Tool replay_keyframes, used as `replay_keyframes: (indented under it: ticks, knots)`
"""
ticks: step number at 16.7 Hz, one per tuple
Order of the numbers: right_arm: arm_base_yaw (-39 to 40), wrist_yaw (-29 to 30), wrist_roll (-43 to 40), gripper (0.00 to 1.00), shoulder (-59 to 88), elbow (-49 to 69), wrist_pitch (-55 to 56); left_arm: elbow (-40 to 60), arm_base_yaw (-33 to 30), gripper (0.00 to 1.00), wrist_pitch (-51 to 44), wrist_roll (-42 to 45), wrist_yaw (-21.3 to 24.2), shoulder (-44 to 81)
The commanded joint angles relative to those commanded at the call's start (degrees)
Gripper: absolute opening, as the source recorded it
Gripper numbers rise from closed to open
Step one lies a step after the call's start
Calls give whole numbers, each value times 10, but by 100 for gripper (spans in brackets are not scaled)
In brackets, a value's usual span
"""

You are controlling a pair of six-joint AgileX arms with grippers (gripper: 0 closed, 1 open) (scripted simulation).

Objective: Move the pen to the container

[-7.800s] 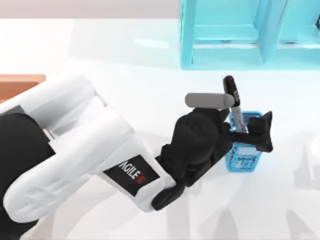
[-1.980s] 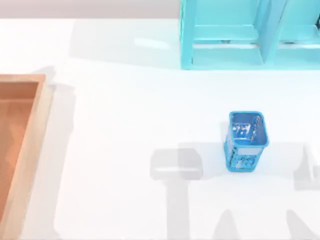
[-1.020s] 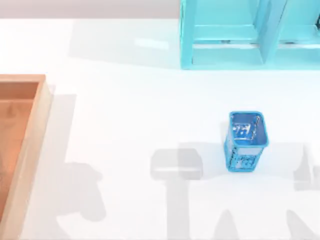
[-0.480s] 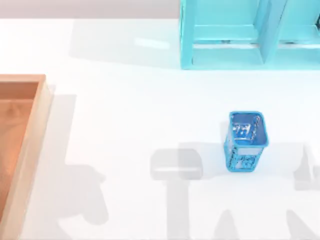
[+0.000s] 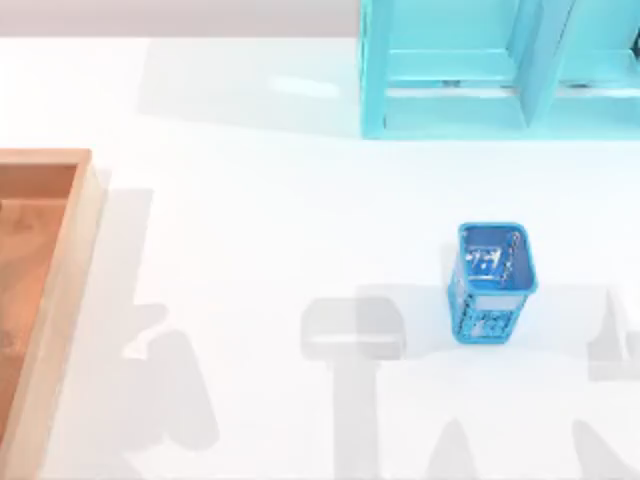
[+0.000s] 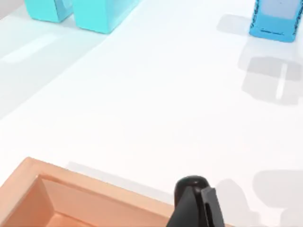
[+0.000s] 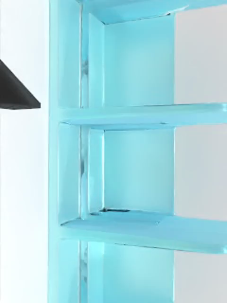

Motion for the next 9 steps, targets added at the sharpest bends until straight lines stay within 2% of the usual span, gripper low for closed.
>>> replay_keyframes:
  ticks: [3, 9]
  knots:
    - [0, 0, 0, 100, 0, 0, 0, 0, 0, 98, 0, 0, 0, 0]
    - [0, 0, 0, 100, 0, 0, 0, 0, 0, 100, 0, 0, 0, 0]
